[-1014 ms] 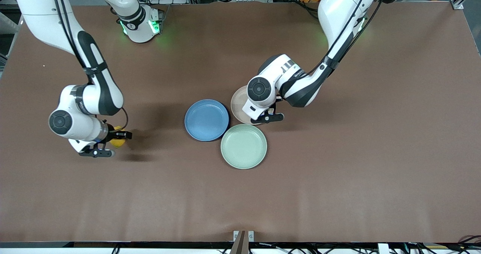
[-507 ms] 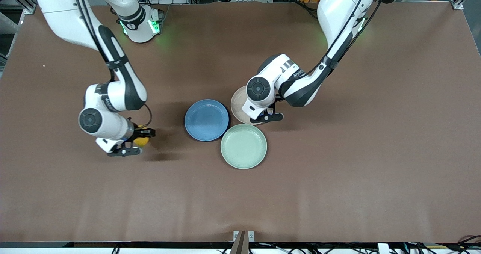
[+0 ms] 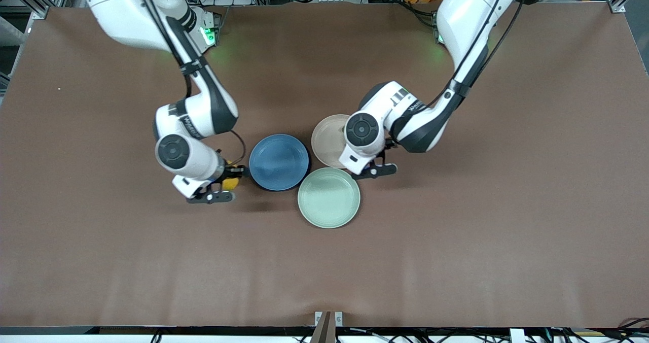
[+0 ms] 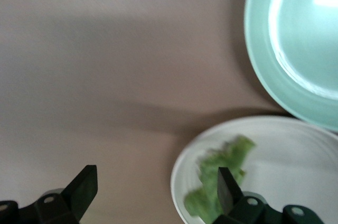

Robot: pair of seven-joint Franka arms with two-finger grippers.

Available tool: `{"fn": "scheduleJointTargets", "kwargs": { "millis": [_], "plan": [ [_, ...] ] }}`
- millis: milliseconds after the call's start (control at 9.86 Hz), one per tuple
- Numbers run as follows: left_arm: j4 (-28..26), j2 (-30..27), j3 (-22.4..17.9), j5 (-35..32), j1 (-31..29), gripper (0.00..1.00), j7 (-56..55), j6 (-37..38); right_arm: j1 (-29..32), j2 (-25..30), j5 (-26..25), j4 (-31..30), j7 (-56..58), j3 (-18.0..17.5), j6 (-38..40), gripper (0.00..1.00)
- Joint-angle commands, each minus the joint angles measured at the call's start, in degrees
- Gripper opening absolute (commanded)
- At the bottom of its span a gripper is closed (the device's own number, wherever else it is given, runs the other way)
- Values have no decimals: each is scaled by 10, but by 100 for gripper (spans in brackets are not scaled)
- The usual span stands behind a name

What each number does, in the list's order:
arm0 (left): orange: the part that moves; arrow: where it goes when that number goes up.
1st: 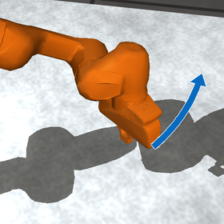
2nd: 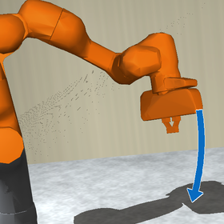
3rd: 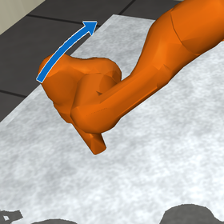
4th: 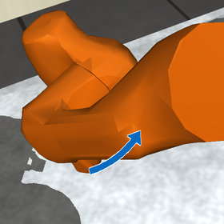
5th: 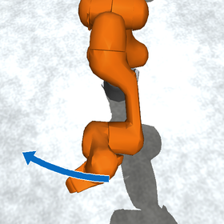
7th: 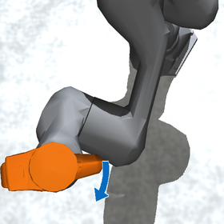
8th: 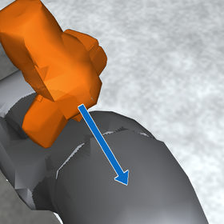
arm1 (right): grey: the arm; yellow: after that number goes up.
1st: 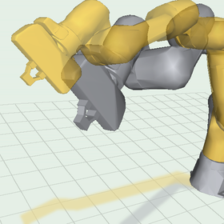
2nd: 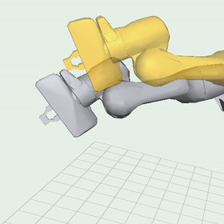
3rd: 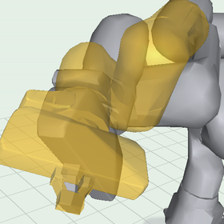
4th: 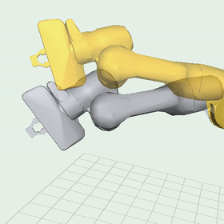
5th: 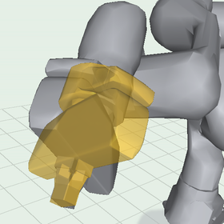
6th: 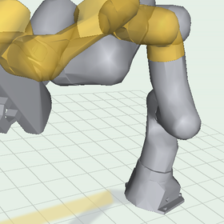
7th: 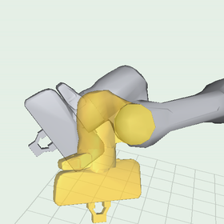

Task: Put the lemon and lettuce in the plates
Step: 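Release the lettuce onto the beige plate while the right gripper carries the lemon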

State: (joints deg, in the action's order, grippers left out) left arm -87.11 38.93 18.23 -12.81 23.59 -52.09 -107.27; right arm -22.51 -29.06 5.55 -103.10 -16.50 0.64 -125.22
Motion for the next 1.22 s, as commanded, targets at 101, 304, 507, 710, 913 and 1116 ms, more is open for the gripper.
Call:
{"fn": "scheduleJointTargets", "kwargs": {
  "millis": [101, 304, 507, 710, 913, 1116],
  "plan": [
    [-5, -25, -2, -21, -47, 100, 37, 2, -43, -4, 13, 8, -55, 2, 6, 35],
    [-7, -42, -1, -25, -81, 100, 57, 2, -64, -6, 29, 7, -82, 2, 3, 35],
    [-10, -61, -1, -24, -118, 100, 102, 7, -84, -13, 30, 7, -102, 2, -4, 35],
    [-17, -73, -1, -24, -136, 100, 134, 8, -101, -30, 30, 6, -114, 2, -18, 36],
    [-35, -89, 8, -23, -179, 100, 199, 13, -111, -45, 29, 4, -122, 2, -37, 36],
    [-74, -112, 9, -23, -210, 100, 249, 8, -115, -55, 30, 4, -123, 2, -54, 36]
  ]
}}
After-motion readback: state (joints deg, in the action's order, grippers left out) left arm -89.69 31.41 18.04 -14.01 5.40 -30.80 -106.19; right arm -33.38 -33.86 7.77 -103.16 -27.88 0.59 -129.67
